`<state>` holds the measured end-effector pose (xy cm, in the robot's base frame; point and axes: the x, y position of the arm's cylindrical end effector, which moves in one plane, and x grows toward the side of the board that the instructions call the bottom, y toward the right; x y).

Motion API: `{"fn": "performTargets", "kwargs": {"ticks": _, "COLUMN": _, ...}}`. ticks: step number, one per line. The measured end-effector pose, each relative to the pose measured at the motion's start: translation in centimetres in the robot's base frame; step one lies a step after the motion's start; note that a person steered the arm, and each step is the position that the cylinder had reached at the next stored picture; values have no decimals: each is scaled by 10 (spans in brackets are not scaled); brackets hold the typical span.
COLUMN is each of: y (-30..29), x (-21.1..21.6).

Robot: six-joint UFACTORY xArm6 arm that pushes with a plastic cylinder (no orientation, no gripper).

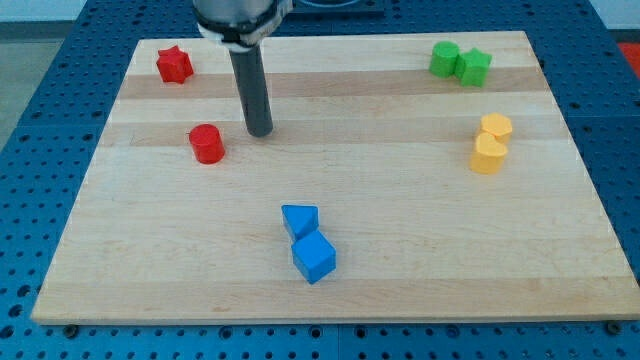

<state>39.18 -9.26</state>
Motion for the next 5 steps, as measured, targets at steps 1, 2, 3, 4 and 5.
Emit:
{"fn": "performTargets", "kwargs": {"ticks": 1, "y": -2, "x": 14}}
{"fn": "performTargets", "kwargs": {"ticks": 2, "y": -9, "x": 60}}
{"fn": "performTargets", "kwargs": {"ticks": 3, "y": -16, "x": 61}}
{"fn": "performTargets", "kwargs": {"ticks": 4, "y": -34, "x": 48}}
{"fn": "performTargets", "kwargs": {"ticks": 5, "y": -46, "x": 19}}
